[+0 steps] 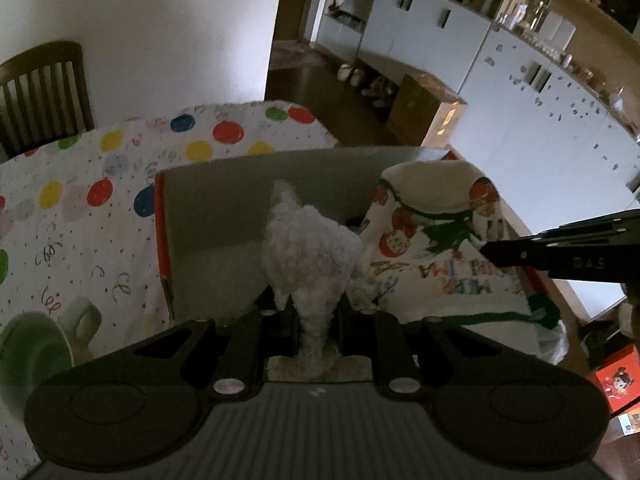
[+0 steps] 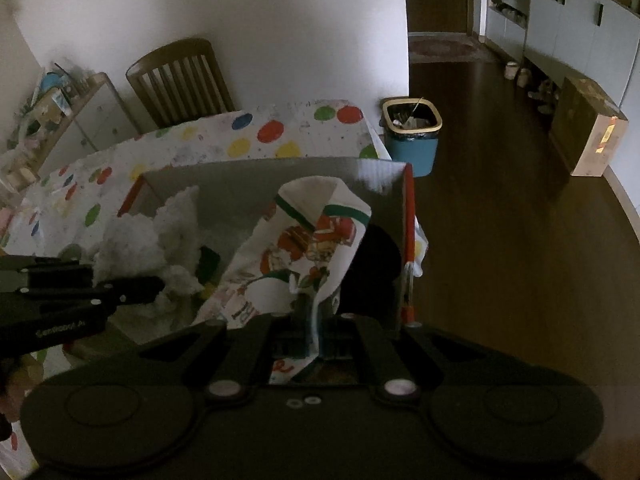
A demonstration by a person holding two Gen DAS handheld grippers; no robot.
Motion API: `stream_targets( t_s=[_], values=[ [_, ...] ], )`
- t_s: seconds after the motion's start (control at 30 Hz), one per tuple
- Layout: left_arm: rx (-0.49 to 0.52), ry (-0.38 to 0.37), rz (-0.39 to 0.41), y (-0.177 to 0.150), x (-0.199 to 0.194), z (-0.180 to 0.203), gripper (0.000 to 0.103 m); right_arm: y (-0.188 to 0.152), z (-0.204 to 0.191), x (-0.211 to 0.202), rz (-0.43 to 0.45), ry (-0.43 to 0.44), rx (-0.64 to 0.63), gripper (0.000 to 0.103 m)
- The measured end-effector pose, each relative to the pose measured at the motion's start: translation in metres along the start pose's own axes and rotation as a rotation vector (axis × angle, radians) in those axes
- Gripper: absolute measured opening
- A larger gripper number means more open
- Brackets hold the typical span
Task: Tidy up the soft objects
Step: 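Lower and open both tools to drop the towel and bag into the box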
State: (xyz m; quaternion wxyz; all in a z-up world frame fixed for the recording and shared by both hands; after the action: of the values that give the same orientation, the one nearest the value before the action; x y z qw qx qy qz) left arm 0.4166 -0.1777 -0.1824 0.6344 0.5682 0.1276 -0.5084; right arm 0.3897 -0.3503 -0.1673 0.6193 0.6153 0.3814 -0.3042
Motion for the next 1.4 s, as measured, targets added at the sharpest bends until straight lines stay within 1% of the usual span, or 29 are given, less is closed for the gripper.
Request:
stream_targets(
  t_s=[0.23, 0.3, 0.37, 0.43, 0.47, 0.5, 0.6, 0.67, 0.7, 0.73, 0.8, 0.87, 0.93, 1.0, 1.1, 1.3, 1.4],
  values=[
    [-0.018, 0.009, -0.022, -0.004, 0.007, -0.007, 0.016, 0.001, 0.006, 0.0, 0.003, 0.002, -0.008, 0.004],
    [-0.016, 0.015, -0.019, -0.004, 0.005, -0.007, 0.021, 0.0, 0.007, -0.004, 0.007, 0.002, -0.021, 0.004],
    [-0.019, 0.016, -0.016, -0.004, 0.003, -0.007, 0.029, 0.0, 0.007, -0.008, 0.017, -0.004, -0.038, 0.006],
    [-0.027, 0.019, -0.011, -0.005, 0.0, -0.007, 0.04, -0.001, 0.006, -0.015, 0.028, -0.005, -0.06, 0.009],
    [-0.028, 0.018, -0.009, -0.005, -0.001, -0.007, 0.056, -0.001, 0.006, -0.018, 0.034, -0.008, -0.071, 0.011],
    [-0.026, 0.02, -0.007, -0.006, -0.003, -0.006, 0.065, -0.001, 0.006, -0.021, 0.04, -0.011, -0.082, 0.014],
    [-0.008, 0.008, 0.018, -0.006, -0.012, -0.003, 0.066, -0.003, 0.007, -0.029, 0.055, -0.018, -0.1, 0.02],
    [-0.006, -0.001, 0.018, -0.008, -0.017, -0.001, 0.066, -0.004, 0.008, -0.034, 0.07, -0.022, -0.103, 0.025],
    [-0.003, 0.001, 0.018, -0.009, -0.02, 0.0, 0.066, -0.004, 0.009, -0.037, 0.077, -0.026, -0.106, 0.032],
    [0.001, 0.001, 0.022, -0.009, -0.023, 0.002, 0.066, -0.005, 0.008, -0.04, 0.085, -0.029, -0.11, 0.042],
    [0.009, 0.001, 0.032, -0.011, -0.031, 0.004, 0.066, -0.005, 0.009, -0.048, 0.112, -0.025, -0.114, 0.053],
    [0.022, 0.0, 0.046, -0.012, -0.039, 0.006, 0.066, -0.007, 0.008, -0.055, 0.126, -0.025, -0.126, 0.056],
    [0.038, -0.001, 0.064, -0.013, -0.049, 0.01, 0.068, -0.01, 0.005, -0.063, 0.145, -0.027, -0.138, 0.063],
    [0.053, -0.003, 0.086, -0.015, -0.06, 0.015, 0.071, -0.012, -0.001, -0.071, 0.169, -0.024, -0.149, 0.064],
    [0.068, -0.005, 0.116, -0.018, -0.077, 0.021, 0.071, -0.017, -0.009, -0.087, 0.212, -0.018, -0.154, 0.07],
    [0.083, 0.002, 0.163, -0.028, -0.105, 0.031, 0.071, -0.028, -0.024, -0.112, 0.28, 0.0, -0.136, 0.074],
    [0.089, 0.006, 0.194, -0.033, -0.12, 0.035, 0.071, -0.033, -0.031, -0.127, 0.322, 0.002, -0.118, 0.079]
  ],
)
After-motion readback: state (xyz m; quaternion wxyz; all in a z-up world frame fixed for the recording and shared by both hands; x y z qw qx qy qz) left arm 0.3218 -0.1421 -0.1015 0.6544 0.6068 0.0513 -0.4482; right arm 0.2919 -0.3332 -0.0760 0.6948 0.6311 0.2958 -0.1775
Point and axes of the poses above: each gripper's, at about its wrist camera, not at the fingertips, and x roughly the way its jaws point, z to its right, y to its top, the point moved 8 cm from there along x, roughly the way its jaws point, and after that the axes turned 10 degrees about -y, right-handed, at the moved point
